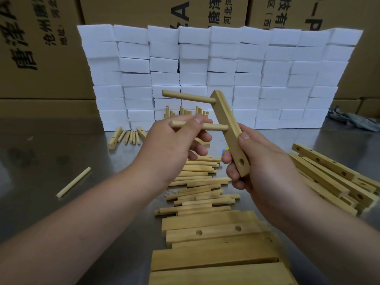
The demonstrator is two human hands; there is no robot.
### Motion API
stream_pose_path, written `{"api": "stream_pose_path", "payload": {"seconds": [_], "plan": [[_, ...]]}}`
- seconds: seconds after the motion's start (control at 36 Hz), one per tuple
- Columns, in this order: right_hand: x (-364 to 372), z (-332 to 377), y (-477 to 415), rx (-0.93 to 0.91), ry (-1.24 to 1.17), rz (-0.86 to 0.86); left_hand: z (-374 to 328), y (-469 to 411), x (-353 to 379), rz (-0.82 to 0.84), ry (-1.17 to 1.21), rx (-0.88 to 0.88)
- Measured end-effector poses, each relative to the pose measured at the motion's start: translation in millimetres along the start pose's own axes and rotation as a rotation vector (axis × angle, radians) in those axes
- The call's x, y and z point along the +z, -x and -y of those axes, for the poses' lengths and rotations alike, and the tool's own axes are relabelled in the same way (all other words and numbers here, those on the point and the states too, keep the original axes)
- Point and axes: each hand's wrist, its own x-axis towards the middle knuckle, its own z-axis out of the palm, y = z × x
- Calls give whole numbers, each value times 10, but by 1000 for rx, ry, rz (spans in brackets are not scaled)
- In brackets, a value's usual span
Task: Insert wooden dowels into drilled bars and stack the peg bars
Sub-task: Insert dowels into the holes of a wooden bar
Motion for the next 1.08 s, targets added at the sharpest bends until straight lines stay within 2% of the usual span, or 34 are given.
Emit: {"api": "stream_pose_path", "payload": {"seconds": [0.17,0.28,0.36,0.42,0.53,0.58,0.67,1.03,1.08], "plan": [[16,-25,-11,25,-6,-39,47,-19,-14,-24,-90,-2],[2,-25,-22,84,-98,-56,62,-45,-23,52,-179,-43],[-18,-27,-63,181,-199,-133,119,-66,-46,146,-315,-95],[-40,-26,-105,261,-287,-191,189,-84,-72,201,-483,-121],[-90,-56,-163,306,-374,-242,394,-76,-81,393,-1036,-143],[-106,-77,-180,311,-385,-268,509,-62,-81,497,-1168,-187],[-124,-91,-204,326,-402,-312,600,-56,-85,564,-1213,-231],[-152,-122,-239,343,-369,-380,660,-52,-83,595,-1221,-49],[-160,-131,-246,340,-338,-401,616,-52,-84,547,-1161,-42]]}}
